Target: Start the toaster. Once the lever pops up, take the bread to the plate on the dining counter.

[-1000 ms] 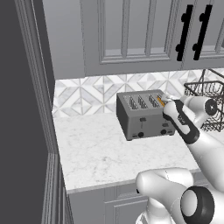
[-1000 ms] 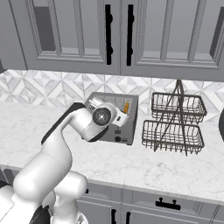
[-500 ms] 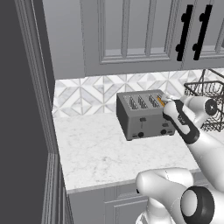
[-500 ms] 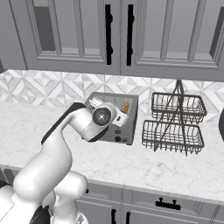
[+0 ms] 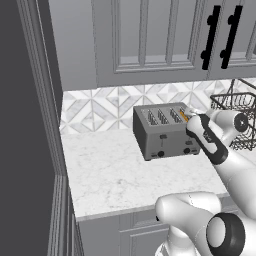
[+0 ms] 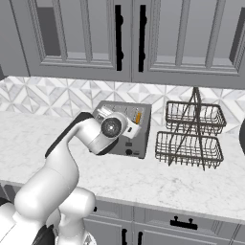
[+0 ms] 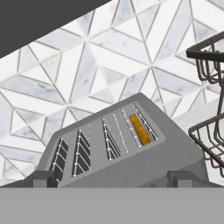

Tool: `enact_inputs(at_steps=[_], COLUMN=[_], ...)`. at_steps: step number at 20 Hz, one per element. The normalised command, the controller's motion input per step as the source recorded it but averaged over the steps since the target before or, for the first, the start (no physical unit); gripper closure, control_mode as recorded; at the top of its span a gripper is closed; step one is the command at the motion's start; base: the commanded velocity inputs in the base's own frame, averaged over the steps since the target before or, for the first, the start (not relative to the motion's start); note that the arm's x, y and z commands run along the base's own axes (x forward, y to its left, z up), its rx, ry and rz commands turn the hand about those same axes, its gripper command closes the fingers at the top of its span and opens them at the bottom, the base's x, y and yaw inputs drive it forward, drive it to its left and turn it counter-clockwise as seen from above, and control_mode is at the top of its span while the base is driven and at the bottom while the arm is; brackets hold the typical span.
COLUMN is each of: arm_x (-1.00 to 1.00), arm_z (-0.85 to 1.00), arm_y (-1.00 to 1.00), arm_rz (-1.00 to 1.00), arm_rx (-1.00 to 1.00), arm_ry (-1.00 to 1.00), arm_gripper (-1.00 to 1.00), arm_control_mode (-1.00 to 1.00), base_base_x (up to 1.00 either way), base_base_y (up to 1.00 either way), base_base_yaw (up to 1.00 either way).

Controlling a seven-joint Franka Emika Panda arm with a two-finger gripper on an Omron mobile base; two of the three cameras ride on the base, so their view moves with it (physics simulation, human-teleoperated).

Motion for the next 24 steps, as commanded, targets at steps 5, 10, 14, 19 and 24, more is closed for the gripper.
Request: enact_inputs(at_steps=[5,10,14,19,24], arm_x=[0.0,0.0,0.0,0.0,0.0], arm_z=[0.0,0.0,0.0,0.0,0.0], arm_y=[0.0,0.0,0.0,0.0,0.0], arm_rz=[0.0,0.0,0.0,0.0,0.0], arm_rx=[0.0,0.0,0.0,0.0,0.0], arm_ry=[0.0,0.0,0.0,0.0,0.0], arm_gripper=[-1.0,-1.0,-1.0,-1.0,-1.0], arm_control_mode=[-1.0,-1.0,-1.0,-1.0,-1.0], base_base_x=[0.0,0.0,0.0,0.0,0.0], base_base_y=[0.0,0.0,0.0,0.0,0.0], base_base_yaw=[0.0,0.0,0.0,0.0,0.0])
